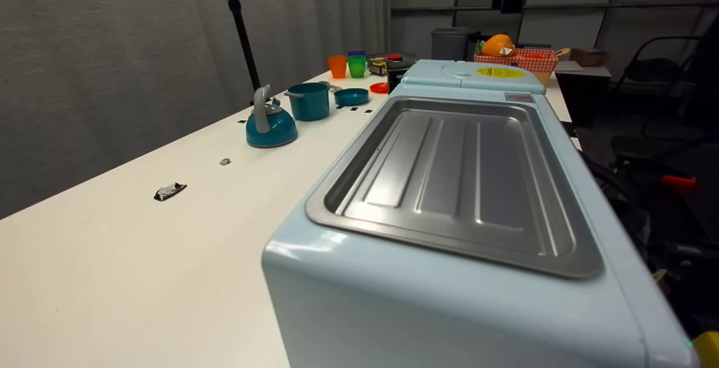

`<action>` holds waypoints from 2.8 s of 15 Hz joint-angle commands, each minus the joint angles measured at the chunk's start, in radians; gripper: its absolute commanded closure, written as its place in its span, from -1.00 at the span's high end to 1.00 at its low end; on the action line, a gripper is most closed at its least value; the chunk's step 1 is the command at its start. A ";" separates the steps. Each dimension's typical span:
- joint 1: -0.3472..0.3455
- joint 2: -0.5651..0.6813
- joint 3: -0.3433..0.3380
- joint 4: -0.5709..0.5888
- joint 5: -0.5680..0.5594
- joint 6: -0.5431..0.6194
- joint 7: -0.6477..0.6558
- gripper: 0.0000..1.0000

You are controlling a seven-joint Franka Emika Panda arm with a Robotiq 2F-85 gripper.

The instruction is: Push the button on the breakfast maker to open the chamber

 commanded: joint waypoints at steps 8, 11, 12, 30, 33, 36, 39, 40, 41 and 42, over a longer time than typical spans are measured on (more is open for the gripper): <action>0.004 0.065 0.010 0.052 0.015 0.069 0.066 1.00; 0.002 0.073 0.018 0.045 0.010 0.076 0.109 1.00; 0.002 0.078 0.020 0.046 0.014 0.076 0.121 1.00; -0.001 0.103 0.042 0.068 0.003 0.090 0.252 -1.00; 0.002 0.096 0.049 0.047 -0.004 0.102 0.263 -1.00; 0.007 0.093 0.056 0.033 -0.002 0.111 0.255 -1.00; 0.006 0.095 0.063 0.031 -0.004 0.117 0.254 -1.00; 0.006 0.095 0.065 0.030 -0.006 0.119 0.256 -1.00; 0.006 0.095 0.066 0.028 -0.006 0.123 0.256 -1.00; 0.005 0.095 0.067 0.026 -0.007 0.126 0.258 -1.00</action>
